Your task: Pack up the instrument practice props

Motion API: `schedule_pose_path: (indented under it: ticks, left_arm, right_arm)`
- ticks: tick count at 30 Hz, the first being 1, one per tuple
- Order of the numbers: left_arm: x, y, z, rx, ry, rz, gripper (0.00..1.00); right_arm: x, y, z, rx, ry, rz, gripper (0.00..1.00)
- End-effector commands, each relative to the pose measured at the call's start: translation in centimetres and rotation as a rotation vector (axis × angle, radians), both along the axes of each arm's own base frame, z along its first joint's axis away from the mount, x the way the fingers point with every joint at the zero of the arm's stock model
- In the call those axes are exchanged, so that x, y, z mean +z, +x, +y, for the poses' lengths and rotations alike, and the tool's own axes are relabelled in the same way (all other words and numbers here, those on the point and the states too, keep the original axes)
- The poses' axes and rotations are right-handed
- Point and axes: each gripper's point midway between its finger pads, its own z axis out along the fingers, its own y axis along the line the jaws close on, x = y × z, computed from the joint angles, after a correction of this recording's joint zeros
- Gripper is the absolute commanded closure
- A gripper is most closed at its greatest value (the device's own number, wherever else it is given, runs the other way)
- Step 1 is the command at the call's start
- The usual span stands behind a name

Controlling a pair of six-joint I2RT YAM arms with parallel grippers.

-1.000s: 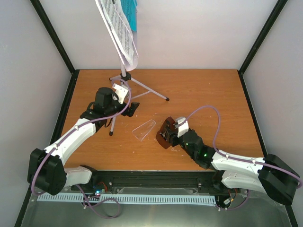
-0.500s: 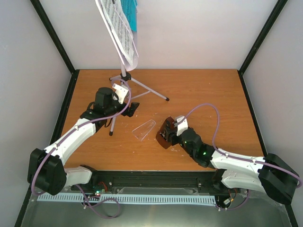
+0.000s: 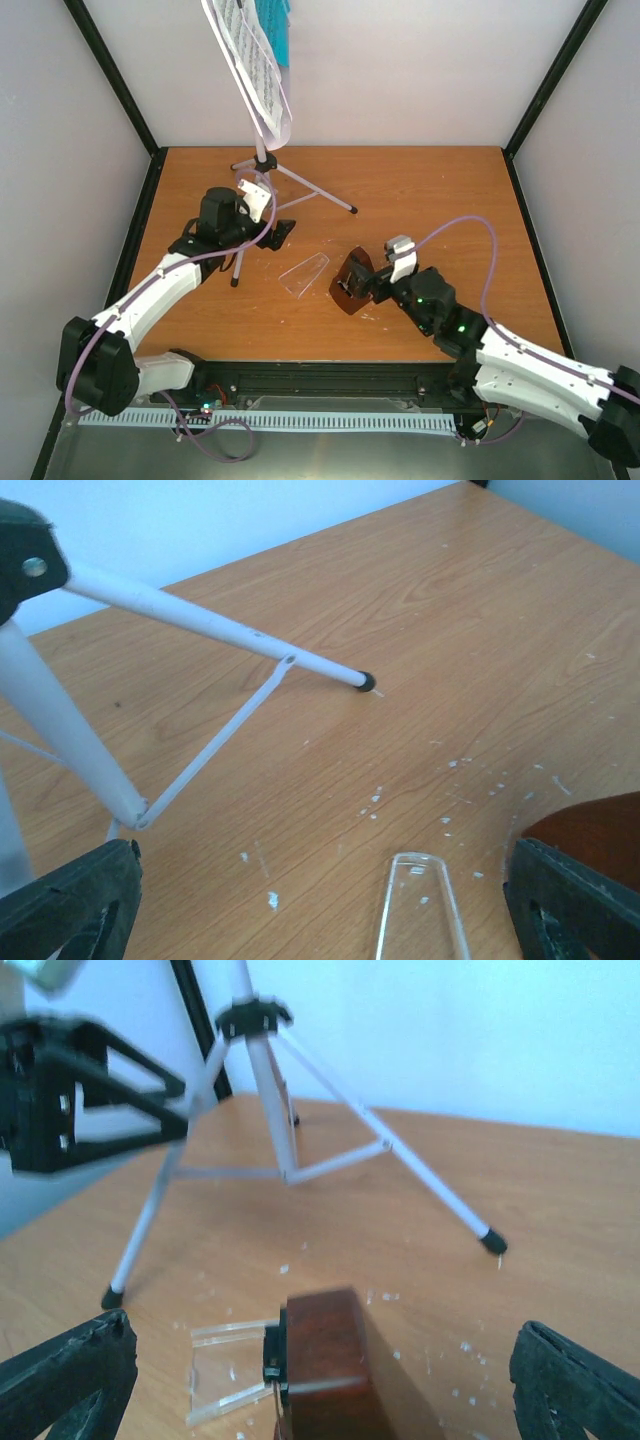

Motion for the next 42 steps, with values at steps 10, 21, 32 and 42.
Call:
schedule_pose_path:
  ticks: [10, 21, 32, 42]
  left_arm:
    - [4.3, -9.0, -10.2, -0.543, -0.233, 0.013, 0.04]
    - [1.5, -13.6, -11.3, -0.656, -0.428, 0.164, 0.04]
    - [-2.6, -12.8, -13.4, -0.683, -0.288, 0.141, 0.05]
    - [-4.8, -10.6, -16.7, -0.671, -0.157, 0.070, 0.12]
  right_arm:
    - [8.3, 3.1, -7.4, -0.134, 0.063, 0.201, 0.00]
    - [5.2, 2.2, -5.4, -0.016, 0.216, 0.365, 0.00]
    - [5.5, 0.4, -6.9, -0.043, 0.245, 0.298, 0.00]
    - [6.1, 0.0, -6.8, -0.009, 0.225, 0.249, 0.00]
